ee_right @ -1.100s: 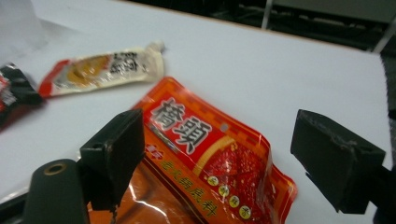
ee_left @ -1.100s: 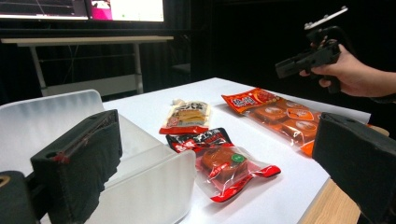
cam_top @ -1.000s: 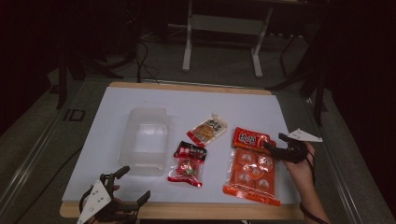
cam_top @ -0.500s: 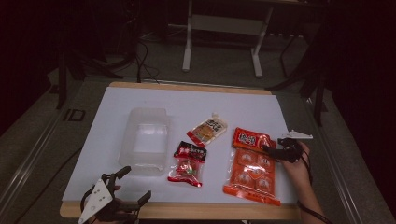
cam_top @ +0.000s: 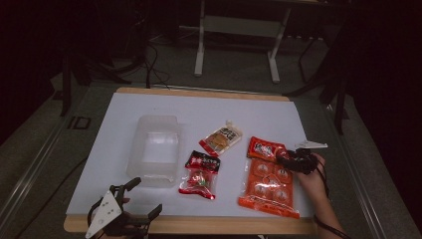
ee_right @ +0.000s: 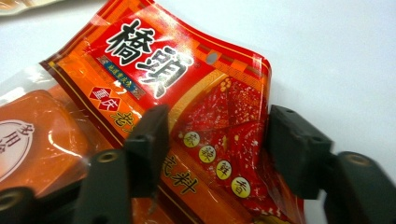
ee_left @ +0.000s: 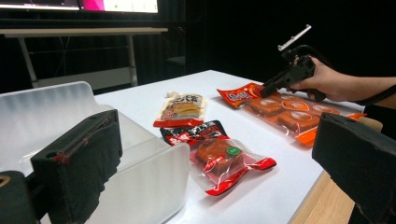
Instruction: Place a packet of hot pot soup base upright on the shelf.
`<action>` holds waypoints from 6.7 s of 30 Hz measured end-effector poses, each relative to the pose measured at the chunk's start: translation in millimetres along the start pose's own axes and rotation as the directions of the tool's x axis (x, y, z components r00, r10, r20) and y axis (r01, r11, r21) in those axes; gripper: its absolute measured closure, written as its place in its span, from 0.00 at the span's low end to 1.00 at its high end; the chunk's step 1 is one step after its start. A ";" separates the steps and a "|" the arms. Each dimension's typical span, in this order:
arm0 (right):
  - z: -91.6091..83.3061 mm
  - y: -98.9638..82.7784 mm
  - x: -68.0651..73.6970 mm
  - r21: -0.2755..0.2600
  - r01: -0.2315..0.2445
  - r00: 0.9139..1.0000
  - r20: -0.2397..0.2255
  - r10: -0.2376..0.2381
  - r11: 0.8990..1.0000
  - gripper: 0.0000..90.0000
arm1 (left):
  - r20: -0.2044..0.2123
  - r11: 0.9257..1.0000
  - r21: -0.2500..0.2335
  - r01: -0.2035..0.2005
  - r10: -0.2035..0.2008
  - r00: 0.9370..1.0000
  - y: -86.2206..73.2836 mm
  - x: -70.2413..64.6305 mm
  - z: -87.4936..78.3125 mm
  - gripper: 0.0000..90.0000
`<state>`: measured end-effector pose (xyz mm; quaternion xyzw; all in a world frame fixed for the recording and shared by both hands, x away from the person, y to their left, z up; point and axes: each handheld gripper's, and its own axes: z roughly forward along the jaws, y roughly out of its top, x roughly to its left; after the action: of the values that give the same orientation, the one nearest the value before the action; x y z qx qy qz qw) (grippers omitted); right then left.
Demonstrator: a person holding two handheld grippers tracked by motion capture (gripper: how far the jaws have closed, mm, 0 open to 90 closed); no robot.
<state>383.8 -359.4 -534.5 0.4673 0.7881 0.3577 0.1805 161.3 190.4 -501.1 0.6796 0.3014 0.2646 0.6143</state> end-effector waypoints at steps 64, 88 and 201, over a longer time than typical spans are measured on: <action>-155.3 52.4 100.9 -0.404 0.213 0.965 -0.056 -0.257 0.889 0.99 | 0.164 0.989 0.147 0.006 -0.031 0.986 36.2 -53.2 59.9 0.03; -191.2 19.0 117.0 -0.473 0.222 0.951 -0.088 -0.297 0.852 0.99 | 0.338 0.984 0.177 -0.023 -0.039 0.940 33.6 -66.4 144.8 0.05; -195.2 37.5 142.4 -0.574 0.204 0.948 -0.085 -0.306 0.793 0.12 | 0.237 0.989 -0.133 -0.063 0.094 0.967 178.7 41.9 150.1 0.79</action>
<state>214.8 -301.7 -367.3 0.2500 0.7176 0.5835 0.2863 314.4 108.4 -339.7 0.6786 0.1795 0.2219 0.6768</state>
